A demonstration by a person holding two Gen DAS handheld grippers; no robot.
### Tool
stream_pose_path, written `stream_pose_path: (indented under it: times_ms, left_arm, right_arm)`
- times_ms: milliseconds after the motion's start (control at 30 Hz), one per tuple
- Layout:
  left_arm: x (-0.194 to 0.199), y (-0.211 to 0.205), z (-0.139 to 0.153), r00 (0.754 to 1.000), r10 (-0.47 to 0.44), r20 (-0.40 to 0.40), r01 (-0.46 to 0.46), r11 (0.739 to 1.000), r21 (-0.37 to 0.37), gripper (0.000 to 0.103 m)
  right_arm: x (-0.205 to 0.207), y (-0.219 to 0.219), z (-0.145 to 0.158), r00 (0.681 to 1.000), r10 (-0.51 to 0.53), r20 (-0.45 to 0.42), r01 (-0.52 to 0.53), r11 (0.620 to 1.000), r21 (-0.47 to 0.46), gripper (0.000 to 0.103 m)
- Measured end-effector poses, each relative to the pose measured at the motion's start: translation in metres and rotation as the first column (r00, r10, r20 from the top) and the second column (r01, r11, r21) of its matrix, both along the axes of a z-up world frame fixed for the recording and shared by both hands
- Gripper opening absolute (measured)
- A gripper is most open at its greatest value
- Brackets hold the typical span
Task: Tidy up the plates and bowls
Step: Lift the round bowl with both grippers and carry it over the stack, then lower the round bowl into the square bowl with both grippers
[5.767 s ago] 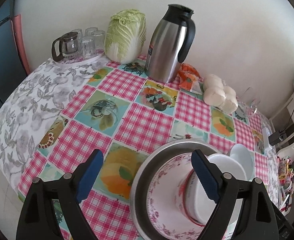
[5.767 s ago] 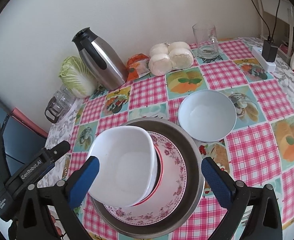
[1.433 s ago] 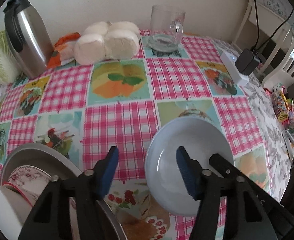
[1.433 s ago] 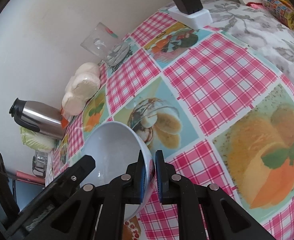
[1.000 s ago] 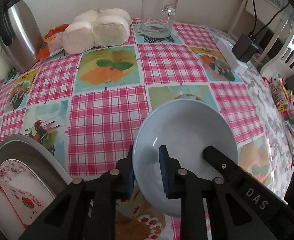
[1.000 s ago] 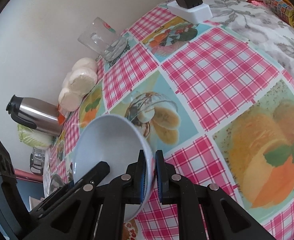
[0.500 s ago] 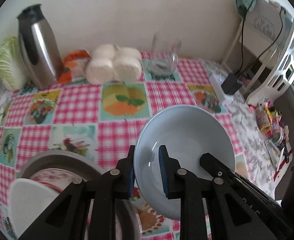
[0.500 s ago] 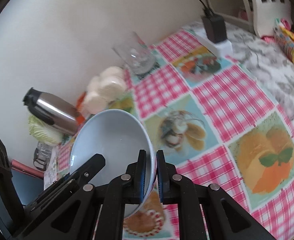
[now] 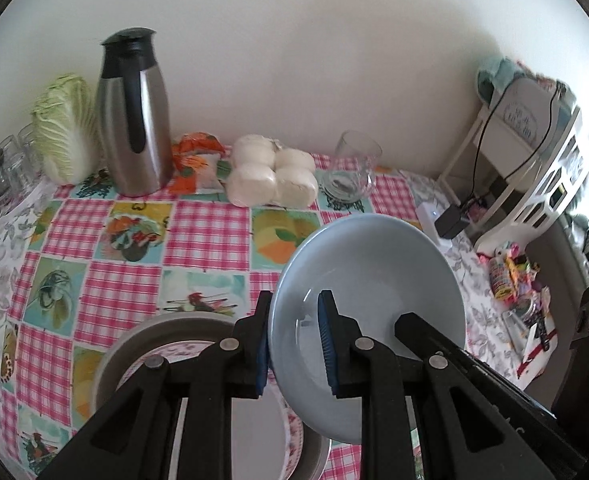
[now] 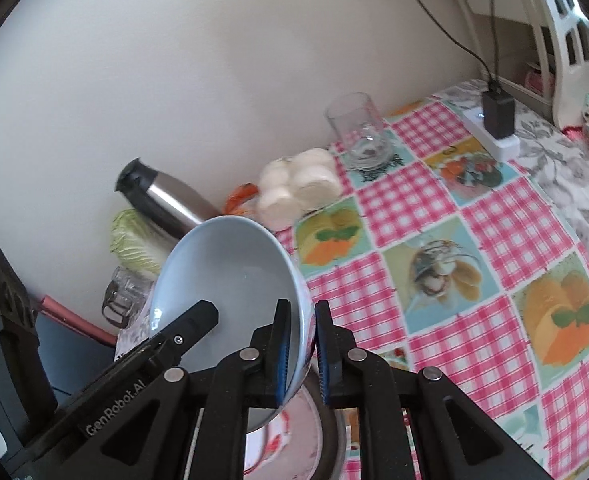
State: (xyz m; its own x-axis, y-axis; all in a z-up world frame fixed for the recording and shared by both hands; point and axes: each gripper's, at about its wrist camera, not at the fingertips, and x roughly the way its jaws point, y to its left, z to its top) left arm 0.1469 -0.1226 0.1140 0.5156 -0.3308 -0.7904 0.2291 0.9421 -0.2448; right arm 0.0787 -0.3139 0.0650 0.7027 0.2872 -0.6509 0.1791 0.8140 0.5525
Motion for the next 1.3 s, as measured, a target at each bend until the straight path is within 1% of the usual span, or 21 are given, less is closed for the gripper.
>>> stream_pose_path:
  times_ms: [100, 300, 567, 700, 900, 1300]
  left_arm:
    - [-0.003, 0.017, 0.006, 1.0, 0.017, 0.002, -0.017, 1.0, -0.018, 0.023]
    - [-0.011, 0.05, 0.007, 0.998, 0.064, -0.011, -0.064, 0.997, -0.044, 0.023]
    - [-0.024, 0.079, -0.005, 0.994, 0.094, -0.058, -0.097, 0.993, -0.064, 0.023]
    - [-0.029, 0.084, -0.012, 0.992, 0.098, -0.076, -0.102, 0.993, -0.057, 0.023]
    - [-0.034, 0.091, -0.022, 0.989, 0.097, -0.11, -0.103, 0.993, -0.055, 0.023]
    - [-0.037, 0.099, -0.036, 0.983, 0.107, -0.151, -0.116, 0.992, -0.051, 0.023]
  right_arm:
    - [-0.001, 0.015, 0.008, 1.0, 0.026, 0.008, -0.026, 1.0, -0.01, 0.013]
    - [-0.006, 0.048, 0.021, 0.997, 0.075, 0.013, -0.074, 0.996, -0.055, 0.013]
    - [-0.012, 0.078, 0.014, 0.992, 0.124, -0.025, -0.126, 0.988, -0.093, 0.013]
    - [-0.016, 0.09, 0.007, 0.99, 0.133, -0.055, -0.139, 0.983, -0.122, 0.014]
    - [-0.021, 0.1, -0.008, 0.983, 0.145, -0.108, -0.16, 0.977, -0.139, 0.015]
    - [-0.026, 0.112, -0.012, 0.979, 0.155, -0.129, -0.177, 0.968, -0.179, 0.017]
